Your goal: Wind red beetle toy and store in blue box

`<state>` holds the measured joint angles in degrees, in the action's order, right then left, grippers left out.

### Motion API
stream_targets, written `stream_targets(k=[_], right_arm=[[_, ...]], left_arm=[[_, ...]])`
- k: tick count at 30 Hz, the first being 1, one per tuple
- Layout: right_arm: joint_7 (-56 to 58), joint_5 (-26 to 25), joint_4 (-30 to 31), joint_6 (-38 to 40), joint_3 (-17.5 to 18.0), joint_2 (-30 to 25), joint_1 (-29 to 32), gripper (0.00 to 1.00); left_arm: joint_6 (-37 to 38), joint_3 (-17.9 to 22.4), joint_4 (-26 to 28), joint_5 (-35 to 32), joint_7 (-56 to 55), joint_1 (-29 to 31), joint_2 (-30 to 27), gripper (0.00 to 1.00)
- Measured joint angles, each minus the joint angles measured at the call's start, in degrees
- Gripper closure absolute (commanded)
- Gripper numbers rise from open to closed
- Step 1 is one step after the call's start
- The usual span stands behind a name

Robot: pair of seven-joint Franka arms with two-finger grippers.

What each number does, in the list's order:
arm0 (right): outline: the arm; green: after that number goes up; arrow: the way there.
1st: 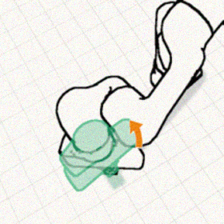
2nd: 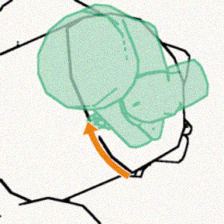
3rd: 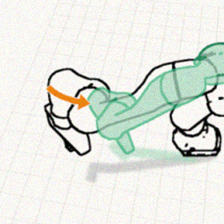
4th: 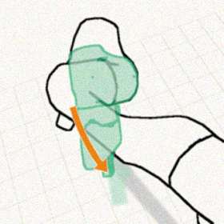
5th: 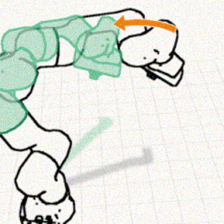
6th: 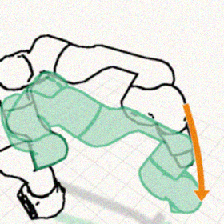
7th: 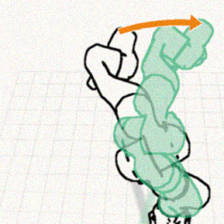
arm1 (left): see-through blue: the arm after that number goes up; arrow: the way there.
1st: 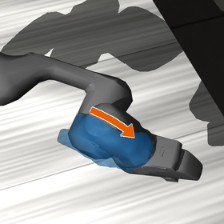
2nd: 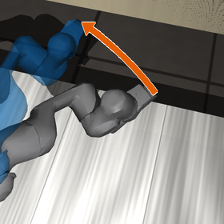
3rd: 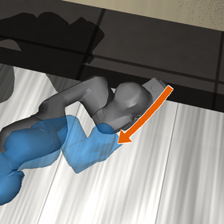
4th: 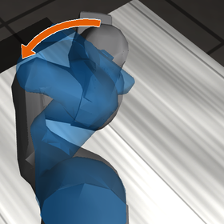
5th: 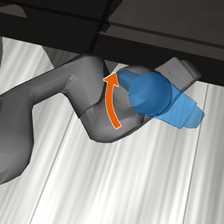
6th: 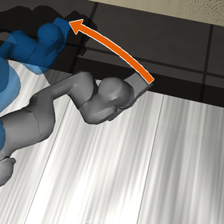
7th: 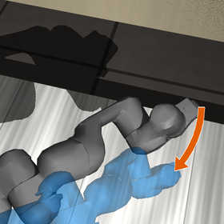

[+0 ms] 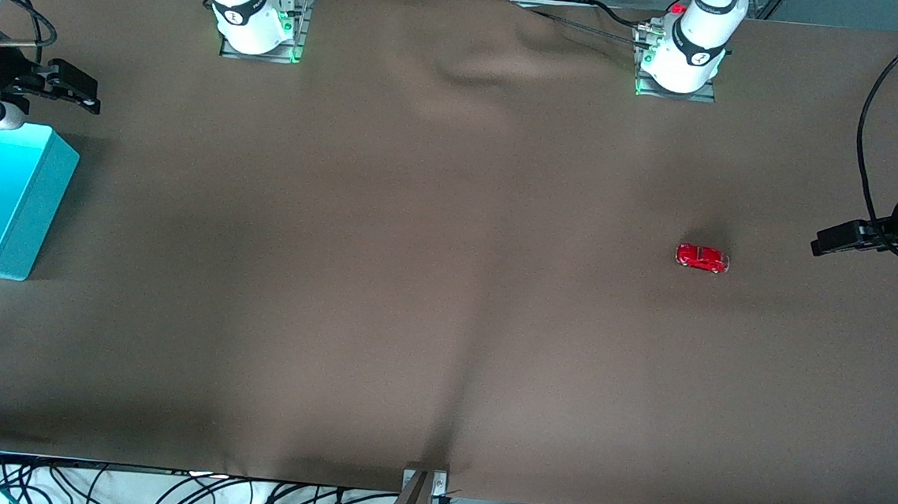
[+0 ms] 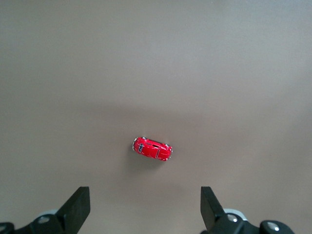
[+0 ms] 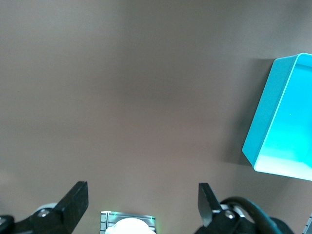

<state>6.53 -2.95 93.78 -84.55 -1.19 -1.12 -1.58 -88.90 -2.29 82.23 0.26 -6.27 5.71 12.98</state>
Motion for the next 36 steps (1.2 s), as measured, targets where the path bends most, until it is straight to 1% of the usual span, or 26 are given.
stream_targets(k=[23, 30, 36], right_arm=[[0.0, 0.0, 0.0, -0.2, -0.1, 0.5, 0.0, 0.0], [0.0, 0.0, 0.0, -0.2, -0.1, 0.5, 0.0, 0.0], [0.0, -0.1, 0.0, -0.2, -0.1, 0.6, 0.0, 0.0]], left_arm=[[0.0, 0.1, 2.0, 1.5, -0.7, 0.5, 0.0, 0.0], [0.0, 0.2, 3.7, 1.6, -9.7, 1.1, 1.1, 0.0], [0.0, 0.2, 5.3, 1.6, -20.2, 1.3, 3.3, 0.0]])
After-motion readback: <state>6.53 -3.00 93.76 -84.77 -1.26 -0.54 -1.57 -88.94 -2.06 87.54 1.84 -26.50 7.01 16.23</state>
